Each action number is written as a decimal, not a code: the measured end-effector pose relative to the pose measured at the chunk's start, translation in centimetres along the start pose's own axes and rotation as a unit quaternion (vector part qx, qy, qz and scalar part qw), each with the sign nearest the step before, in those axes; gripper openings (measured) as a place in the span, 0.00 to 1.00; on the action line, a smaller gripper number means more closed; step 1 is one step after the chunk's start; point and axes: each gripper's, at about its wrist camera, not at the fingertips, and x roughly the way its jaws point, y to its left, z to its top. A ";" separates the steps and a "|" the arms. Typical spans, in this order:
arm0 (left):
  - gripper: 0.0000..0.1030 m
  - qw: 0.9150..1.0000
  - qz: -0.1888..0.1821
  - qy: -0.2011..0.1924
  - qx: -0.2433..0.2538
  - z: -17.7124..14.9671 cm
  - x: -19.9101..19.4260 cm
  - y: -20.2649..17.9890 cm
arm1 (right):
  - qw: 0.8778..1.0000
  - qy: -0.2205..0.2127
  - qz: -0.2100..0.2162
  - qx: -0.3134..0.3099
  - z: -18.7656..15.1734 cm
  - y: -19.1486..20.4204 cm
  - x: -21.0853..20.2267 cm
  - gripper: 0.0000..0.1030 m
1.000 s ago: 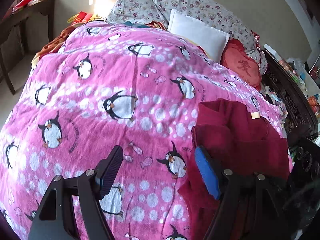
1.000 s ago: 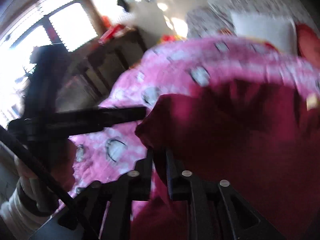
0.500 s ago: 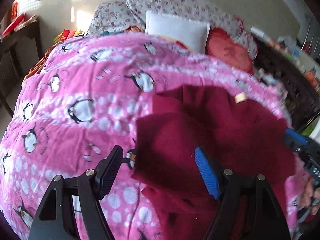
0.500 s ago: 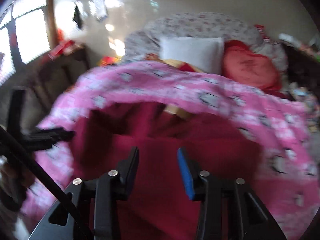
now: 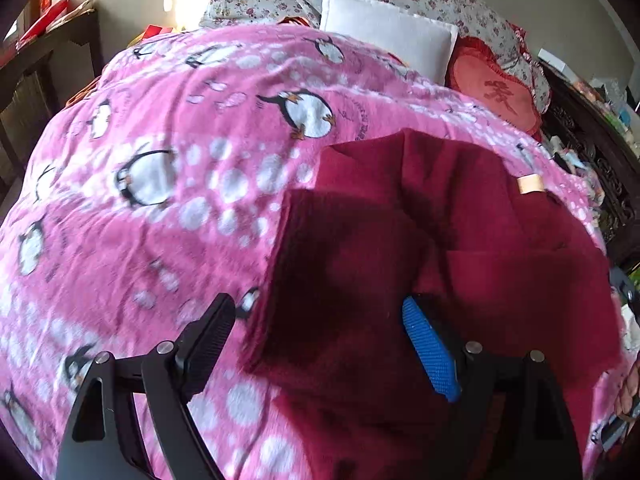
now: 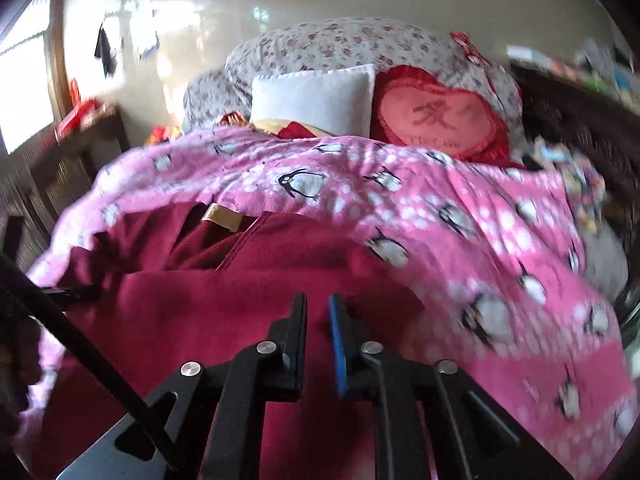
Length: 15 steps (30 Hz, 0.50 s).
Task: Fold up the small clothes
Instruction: 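Lower the sleeve onto the sweatshirt and open the right gripper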
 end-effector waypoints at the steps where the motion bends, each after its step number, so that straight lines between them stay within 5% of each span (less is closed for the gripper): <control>1: 0.83 1.000 -0.004 -0.005 0.001 -0.3 -0.8 0.1 | 1.000 0.002 0.012 0.009 -0.5 -0.5 -1.2 0.21; 4: 0.83 1.000 -0.006 -0.015 0.019 -1.4 -2.8 -0.4 | 0.998 0.007 0.049 0.031 -3.3 -1.4 -5.0 0.70; 5: 0.83 1.000 -0.007 -0.015 0.022 -1.7 -3.1 -0.5 | 0.998 0.005 0.060 0.033 -4.5 -1.4 -6.0 0.76; 9: 0.83 0.999 -0.026 -0.013 0.028 -2.9 -4.5 -1.1 | 0.997 0.029 0.061 0.024 -7.8 -0.5 -6.1 0.76; 10: 0.83 0.999 -0.027 -0.013 0.030 -3.3 -4.8 -1.4 | 0.997 0.046 0.054 0.024 -8.5 -0.3 -5.0 0.75; 11: 0.83 0.999 -0.027 -0.011 0.033 -3.6 -5.0 -1.6 | 0.997 0.057 0.052 0.028 -8.8 -0.3 -3.9 0.64; 12: 0.83 0.999 -0.026 -0.009 0.036 -4.0 -5.1 -1.7 | 0.996 0.066 0.050 0.035 -9.1 -0.2 -2.7 0.47; 13: 0.83 0.999 -0.024 -0.005 0.039 -4.5 -5.3 -1.8 | 0.996 0.070 0.041 0.034 -9.2 -0.1 -1.8 0.12; 15: 0.83 0.999 -0.021 0.001 0.047 -5.5 -5.7 -1.7 | 0.997 0.061 0.034 0.043 -9.2 -0.6 -1.9 0.12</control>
